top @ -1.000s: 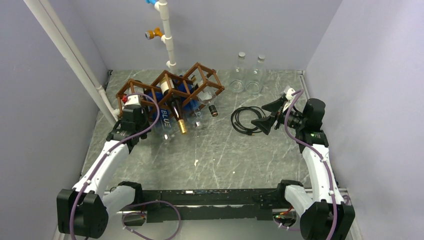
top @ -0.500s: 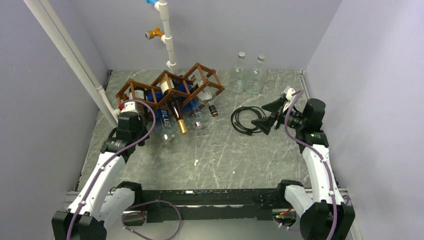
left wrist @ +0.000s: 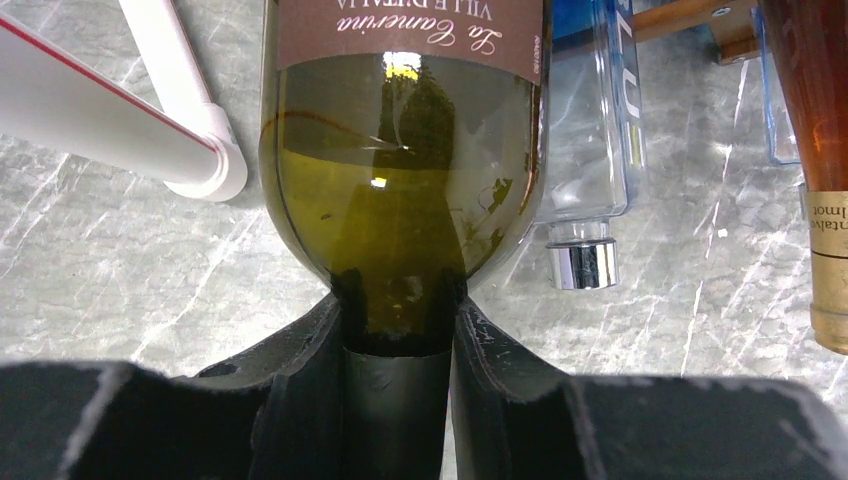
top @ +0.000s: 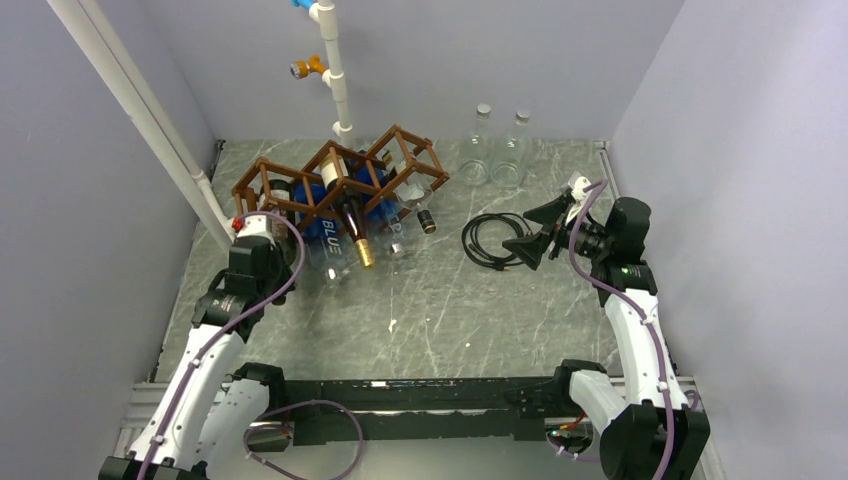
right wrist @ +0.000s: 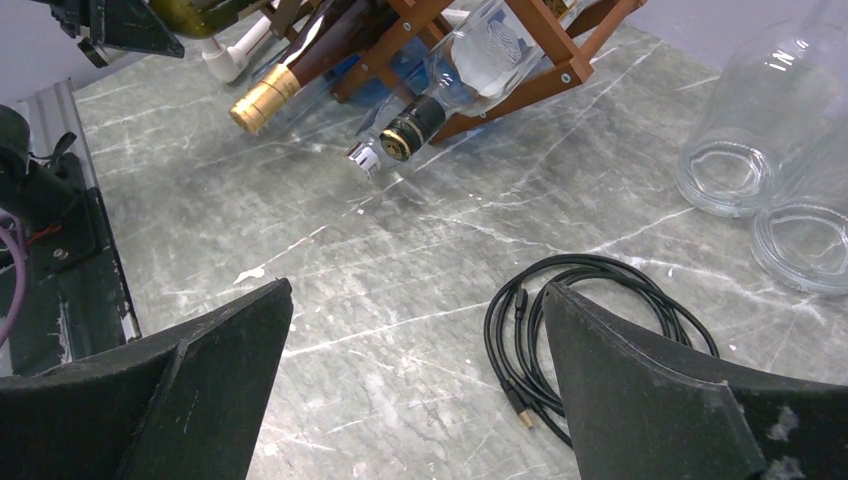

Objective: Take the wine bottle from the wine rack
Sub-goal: Pick up the wine bottle from the wine rack.

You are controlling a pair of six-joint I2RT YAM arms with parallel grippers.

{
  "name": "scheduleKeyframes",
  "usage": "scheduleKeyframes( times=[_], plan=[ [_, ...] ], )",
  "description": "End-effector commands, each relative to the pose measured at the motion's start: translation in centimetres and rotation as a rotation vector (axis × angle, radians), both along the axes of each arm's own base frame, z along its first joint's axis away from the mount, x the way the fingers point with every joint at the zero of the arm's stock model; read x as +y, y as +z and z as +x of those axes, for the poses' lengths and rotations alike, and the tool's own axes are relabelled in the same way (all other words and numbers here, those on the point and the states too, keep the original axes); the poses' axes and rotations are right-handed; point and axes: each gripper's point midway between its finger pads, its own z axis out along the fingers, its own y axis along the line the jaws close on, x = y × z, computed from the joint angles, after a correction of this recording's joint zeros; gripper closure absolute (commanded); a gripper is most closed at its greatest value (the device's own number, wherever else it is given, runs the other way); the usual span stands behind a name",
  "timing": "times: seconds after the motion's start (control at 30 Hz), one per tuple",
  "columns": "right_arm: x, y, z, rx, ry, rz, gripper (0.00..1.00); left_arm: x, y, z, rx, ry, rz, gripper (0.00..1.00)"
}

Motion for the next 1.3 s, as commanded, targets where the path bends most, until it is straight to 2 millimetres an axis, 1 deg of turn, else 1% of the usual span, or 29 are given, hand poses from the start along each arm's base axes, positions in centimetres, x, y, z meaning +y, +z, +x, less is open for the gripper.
scheduleKeyframes(
  times=[0.0, 0.33, 0.53, 1.0, 1.27],
  plan=[
    [0.1, 1.0, -0.1, -0.054, 0.012, 0.003, 0.01, 0.5, 4.1, 1.7, -0.172, 0.063, -0.035, 1.0],
    [0.1, 1.0, -0.2, -0.055, 0.014, 0.003, 0.01, -0.4, 4.1, 0.6, -0.158, 0.04, -0.093, 1.0],
    [0.1, 1.0, -0.1, -0.054, 0.014, 0.004, 0.01, -0.5, 4.3, -0.4, -0.156, 0.033, -0.106, 1.0],
    [0.1, 0.9, -0.1, -0.052, 0.014, 0.004, 0.01, -0.6, 6.5, -2.5, -0.212, 0.024, -0.144, 1.0],
    [0.1, 0.8, -0.1, -0.051, 0.01, 0.003, 0.01, -0.7, 8.1, -3.3, -0.246, 0.009, -0.149, 1.0]
  ],
)
